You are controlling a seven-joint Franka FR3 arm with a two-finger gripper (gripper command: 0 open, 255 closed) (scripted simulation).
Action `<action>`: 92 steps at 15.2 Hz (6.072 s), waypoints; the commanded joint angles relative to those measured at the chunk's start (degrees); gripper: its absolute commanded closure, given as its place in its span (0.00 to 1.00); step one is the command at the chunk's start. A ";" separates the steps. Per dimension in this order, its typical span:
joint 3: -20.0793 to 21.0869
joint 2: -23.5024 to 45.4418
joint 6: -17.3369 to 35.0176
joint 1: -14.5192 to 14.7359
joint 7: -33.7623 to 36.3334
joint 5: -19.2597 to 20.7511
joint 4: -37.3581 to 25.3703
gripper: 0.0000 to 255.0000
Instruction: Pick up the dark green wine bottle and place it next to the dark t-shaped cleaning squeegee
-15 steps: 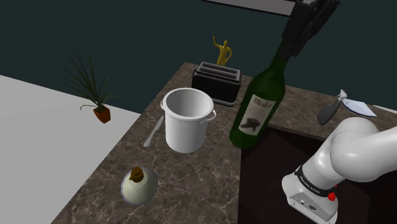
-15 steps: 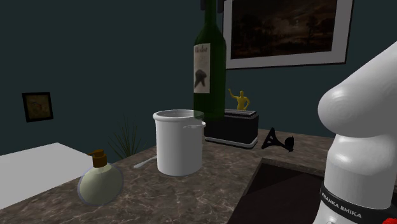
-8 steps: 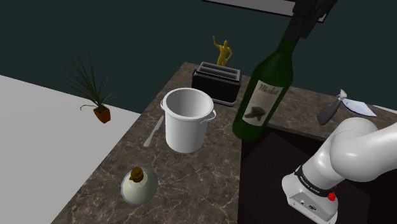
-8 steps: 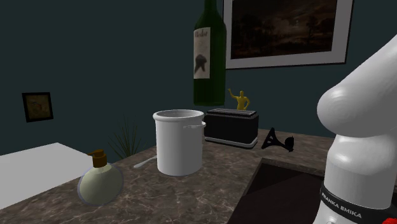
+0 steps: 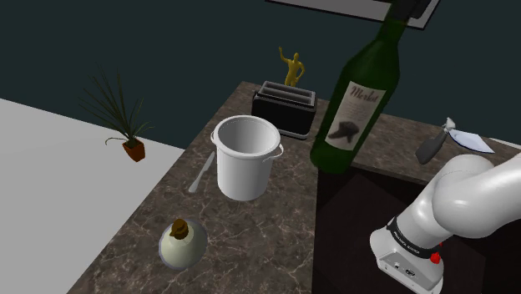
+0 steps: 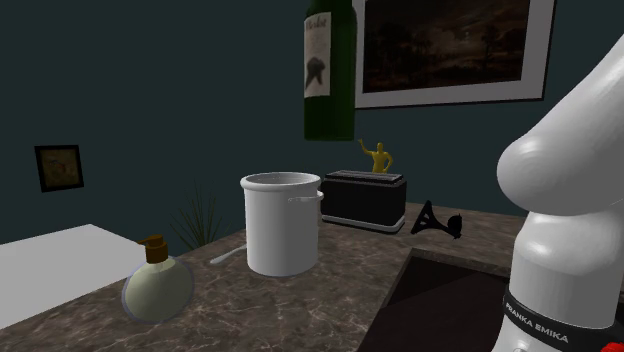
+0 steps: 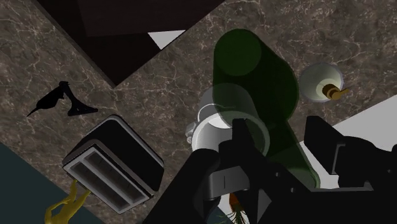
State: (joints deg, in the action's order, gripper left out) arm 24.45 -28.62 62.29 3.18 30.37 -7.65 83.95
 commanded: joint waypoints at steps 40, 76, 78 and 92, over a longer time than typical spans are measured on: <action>-37.74 11.38 19.29 -7.27 -47.14 12.02 7.93 1.00; -51.70 51.10 31.76 -22.37 -73.58 -5.03 -16.07 1.00; -51.71 50.50 33.64 -21.91 -73.65 -4.78 -13.60 1.00; -51.49 48.82 45.28 -20.08 -74.30 -4.30 -0.29 1.00</action>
State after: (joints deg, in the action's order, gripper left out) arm -27.07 20.15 106.68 -16.92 -43.80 -11.88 82.87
